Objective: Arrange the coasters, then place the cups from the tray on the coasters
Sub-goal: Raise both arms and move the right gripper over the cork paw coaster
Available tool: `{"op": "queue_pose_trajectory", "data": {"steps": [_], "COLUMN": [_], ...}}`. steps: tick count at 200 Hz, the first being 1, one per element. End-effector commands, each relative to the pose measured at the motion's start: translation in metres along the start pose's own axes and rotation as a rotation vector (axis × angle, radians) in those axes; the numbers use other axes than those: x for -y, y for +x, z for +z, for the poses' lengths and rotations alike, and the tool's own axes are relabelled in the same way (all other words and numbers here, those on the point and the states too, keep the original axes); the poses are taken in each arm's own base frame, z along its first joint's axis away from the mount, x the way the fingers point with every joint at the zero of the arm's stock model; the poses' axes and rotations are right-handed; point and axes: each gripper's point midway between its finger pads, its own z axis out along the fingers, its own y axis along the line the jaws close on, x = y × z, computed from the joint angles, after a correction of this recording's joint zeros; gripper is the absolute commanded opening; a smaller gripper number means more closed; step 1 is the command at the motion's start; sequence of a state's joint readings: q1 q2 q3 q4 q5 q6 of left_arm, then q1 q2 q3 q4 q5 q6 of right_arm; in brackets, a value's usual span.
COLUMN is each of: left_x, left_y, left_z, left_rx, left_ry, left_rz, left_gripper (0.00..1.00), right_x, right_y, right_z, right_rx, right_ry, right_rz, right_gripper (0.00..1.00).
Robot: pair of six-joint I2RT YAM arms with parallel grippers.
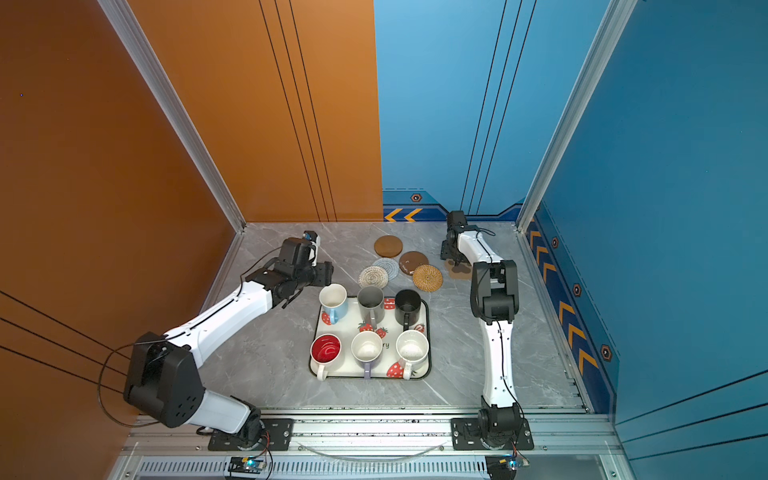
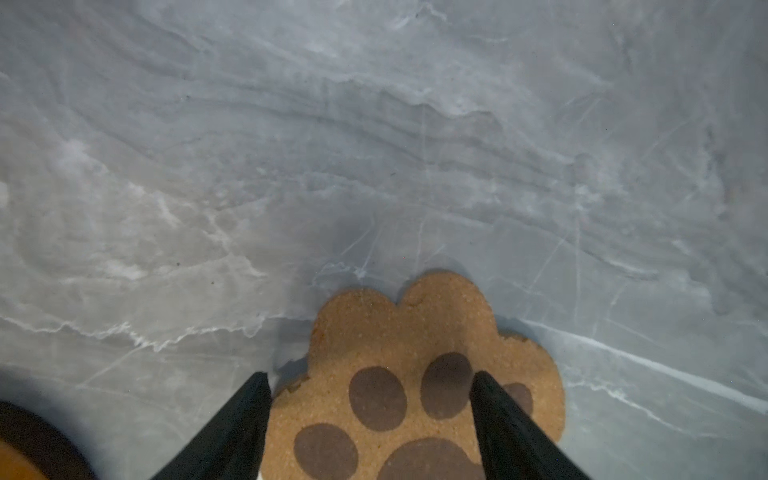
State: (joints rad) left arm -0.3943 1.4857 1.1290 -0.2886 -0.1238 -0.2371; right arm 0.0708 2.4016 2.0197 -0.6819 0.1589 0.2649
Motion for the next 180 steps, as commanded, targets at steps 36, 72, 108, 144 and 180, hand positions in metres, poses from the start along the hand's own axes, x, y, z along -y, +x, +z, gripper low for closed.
{"op": "queue_pose_trajectory", "data": {"steps": [36,72,108,144,180], "left_x": [0.004,0.004,0.004,0.003,0.003], "left_y": [-0.012,-0.011,-0.012,-0.013,-0.014], "left_z": [-0.006,-0.01,-0.013,-0.017,-0.021], "left_rx": [0.036,0.045,0.058,0.069,0.084], "left_ry": [0.001,0.004,0.003,0.003,0.002], "left_rz": [-0.006,-0.005,-0.009,-0.01,-0.011], "left_gripper": [0.73,0.73,0.73,0.73,0.73], "right_x": [0.022,0.035,0.035,0.018,-0.005], "right_y": [0.026,0.027,0.025,0.007,-0.011], "right_z": [0.0,-0.007,-0.011,-0.032,-0.079], "right_rx": [-0.092,-0.094,-0.087,-0.021,0.078], "right_ry": [0.016,0.019,-0.022,-0.134,-0.213], "right_rz": [0.035,0.044,0.063,0.124,0.116], "right_gripper": [0.72,0.72,0.72,0.72,0.74]}}
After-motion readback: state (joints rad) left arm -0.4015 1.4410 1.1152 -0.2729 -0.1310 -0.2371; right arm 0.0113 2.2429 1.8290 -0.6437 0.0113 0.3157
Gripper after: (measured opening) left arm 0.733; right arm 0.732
